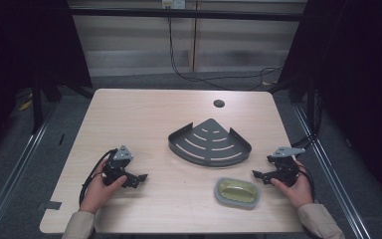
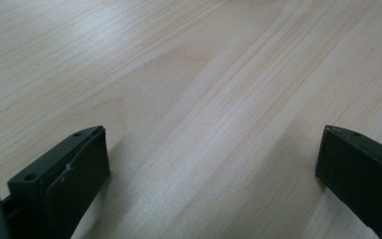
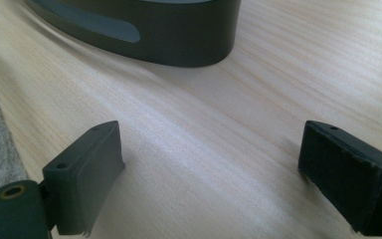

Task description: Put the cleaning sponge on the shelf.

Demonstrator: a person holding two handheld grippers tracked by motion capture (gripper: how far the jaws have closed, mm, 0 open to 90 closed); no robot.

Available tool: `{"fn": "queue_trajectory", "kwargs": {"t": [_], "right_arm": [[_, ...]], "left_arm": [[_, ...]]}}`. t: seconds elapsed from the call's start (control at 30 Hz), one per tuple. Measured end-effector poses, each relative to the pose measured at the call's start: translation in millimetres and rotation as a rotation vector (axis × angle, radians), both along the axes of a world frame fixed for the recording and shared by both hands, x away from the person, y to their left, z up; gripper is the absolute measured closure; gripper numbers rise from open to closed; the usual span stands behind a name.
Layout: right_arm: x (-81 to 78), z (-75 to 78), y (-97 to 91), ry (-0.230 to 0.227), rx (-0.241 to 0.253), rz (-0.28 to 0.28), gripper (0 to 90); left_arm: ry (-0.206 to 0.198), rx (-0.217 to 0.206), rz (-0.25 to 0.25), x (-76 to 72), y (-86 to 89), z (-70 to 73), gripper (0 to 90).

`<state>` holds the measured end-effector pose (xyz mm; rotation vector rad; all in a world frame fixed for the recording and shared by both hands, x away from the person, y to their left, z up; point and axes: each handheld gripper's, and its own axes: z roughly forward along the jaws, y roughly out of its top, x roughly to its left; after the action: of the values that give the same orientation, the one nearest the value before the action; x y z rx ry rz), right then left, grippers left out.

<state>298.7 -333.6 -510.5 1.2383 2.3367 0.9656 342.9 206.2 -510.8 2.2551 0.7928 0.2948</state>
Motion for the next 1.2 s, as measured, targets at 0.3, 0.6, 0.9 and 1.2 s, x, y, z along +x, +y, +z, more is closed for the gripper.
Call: {"fn": "queue_trajectory", "kwargs": {"t": [0.3,0.6,0.9,1.2], "right_arm": [[4.8,23.5,9.8,0.185,-0.087,0.086,21.0],[3.6,57.4,14.4,0.247,-0.125,0.138,27.5],[-0.7,84.0,32.8,0.296,-0.191,0.236,32.3],[-2.6,96.9,51.4,0.323,-0.237,0.312,34.8]], "left_arm": [[0.000,-0.001,-0.002,0.3,0.2,0.0,0.0],[-0.001,-0.001,0.000,0.1,0.0,0.0,0.0],[0.000,-0.002,-0.002,0.2,0.1,-0.1,0.0],[0.000,-0.002,-0.002,0.2,0.1,0.0,0.0]]}}
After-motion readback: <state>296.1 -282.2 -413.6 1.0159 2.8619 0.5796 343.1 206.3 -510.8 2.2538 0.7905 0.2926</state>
